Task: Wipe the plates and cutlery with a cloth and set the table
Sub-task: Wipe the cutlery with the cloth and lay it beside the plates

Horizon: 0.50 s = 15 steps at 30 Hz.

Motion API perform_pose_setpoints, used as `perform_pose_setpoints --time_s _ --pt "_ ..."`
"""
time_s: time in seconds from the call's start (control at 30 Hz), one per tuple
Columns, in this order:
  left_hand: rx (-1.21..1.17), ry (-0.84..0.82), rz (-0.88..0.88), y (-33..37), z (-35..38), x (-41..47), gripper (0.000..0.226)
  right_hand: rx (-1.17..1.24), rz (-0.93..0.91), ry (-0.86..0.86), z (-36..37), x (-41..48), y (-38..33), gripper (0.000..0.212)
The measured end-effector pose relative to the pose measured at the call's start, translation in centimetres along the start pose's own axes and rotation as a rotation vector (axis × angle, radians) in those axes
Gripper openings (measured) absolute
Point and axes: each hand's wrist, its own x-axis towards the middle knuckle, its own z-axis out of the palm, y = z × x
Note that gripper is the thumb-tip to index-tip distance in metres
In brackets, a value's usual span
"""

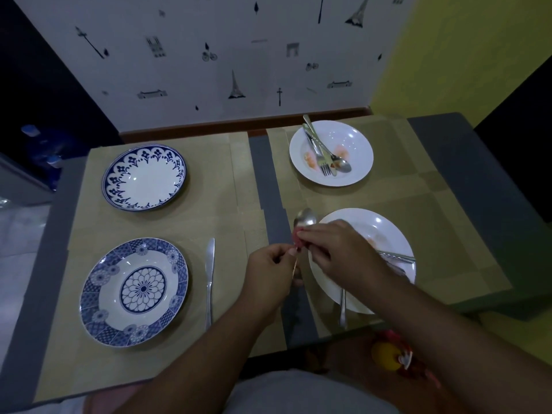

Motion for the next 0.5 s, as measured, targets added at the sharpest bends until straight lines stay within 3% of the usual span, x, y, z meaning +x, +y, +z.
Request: perform_pose_setpoints --time_s 0.2,0.5 --pt "0.011 -0.041 0.002 -0.4 -0.9 0.0 0.022 -0.027 -0.022 0.021 0.3 -0.7 -0.9 0.038" --pt "0.014 0.027 0.035 0.0 -0.7 -0.4 0.028 -0.101 0.05 0.116 -0.9 1.9 0.5 0.036"
